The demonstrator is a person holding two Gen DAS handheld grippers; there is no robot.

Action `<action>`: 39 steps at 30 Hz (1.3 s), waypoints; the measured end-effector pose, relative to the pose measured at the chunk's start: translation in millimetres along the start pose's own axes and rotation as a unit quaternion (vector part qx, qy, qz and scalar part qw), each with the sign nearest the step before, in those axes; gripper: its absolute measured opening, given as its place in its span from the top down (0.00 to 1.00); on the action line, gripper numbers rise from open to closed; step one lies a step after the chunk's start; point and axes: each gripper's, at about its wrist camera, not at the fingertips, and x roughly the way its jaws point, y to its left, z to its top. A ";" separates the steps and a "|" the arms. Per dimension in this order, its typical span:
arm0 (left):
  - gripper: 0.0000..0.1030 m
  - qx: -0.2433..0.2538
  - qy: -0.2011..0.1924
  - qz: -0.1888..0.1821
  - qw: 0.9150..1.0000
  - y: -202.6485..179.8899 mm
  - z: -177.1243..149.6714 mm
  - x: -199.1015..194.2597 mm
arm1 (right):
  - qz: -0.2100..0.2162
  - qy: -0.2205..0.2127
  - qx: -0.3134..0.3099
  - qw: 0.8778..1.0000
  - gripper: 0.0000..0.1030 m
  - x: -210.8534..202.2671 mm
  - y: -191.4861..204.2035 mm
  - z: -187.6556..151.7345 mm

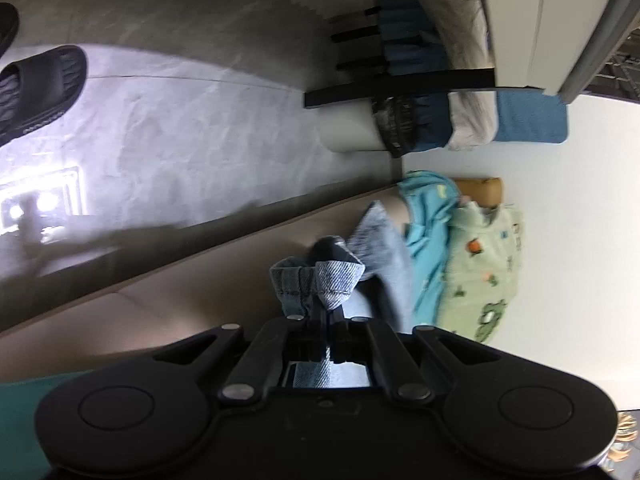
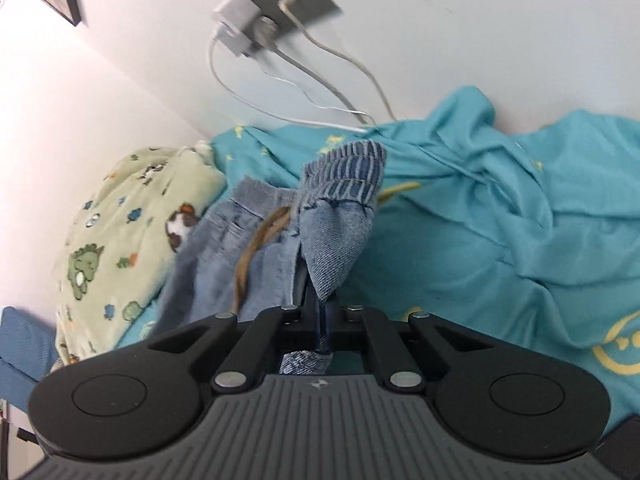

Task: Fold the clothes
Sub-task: 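Lift the jeans by the waistband with the right gripper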

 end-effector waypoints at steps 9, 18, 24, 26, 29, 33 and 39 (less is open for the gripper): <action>1.00 -0.007 -0.021 -0.003 1.000 -82.4 20.4 40.4 | 0.010 -0.031 -0.040 0.999 0.98 27.0 104.3 37.7; 0.99 0.036 -0.040 0.054 0.997 -155.1 48.1 154.7 | -0.033 -0.047 -0.083 0.995 0.98 136.3 190.5 60.5; 0.99 0.092 -0.044 0.104 0.989 -179.3 54.1 233.6 | -0.076 -0.046 -0.140 0.986 0.98 225.9 217.4 56.8; 0.99 0.109 -0.044 0.125 0.985 -180.0 55.8 255.0 | -0.092 -0.039 -0.155 0.983 0.98 251.0 215.4 50.2; 0.98 0.110 -0.034 0.146 0.983 -171.1 60.0 278.8 | -0.112 -0.027 -0.152 0.982 0.98 279.7 200.9 41.0; 0.92 0.128 -0.021 0.142 0.981 -164.1 60.8 284.5 | -0.110 -0.022 -0.147 0.983 0.96 292.2 181.4 35.3; 0.53 0.145 -0.019 0.087 0.985 -165.3 56.7 250.2 | -0.093 -0.040 -0.173 0.980 0.72 263.0 187.4 32.1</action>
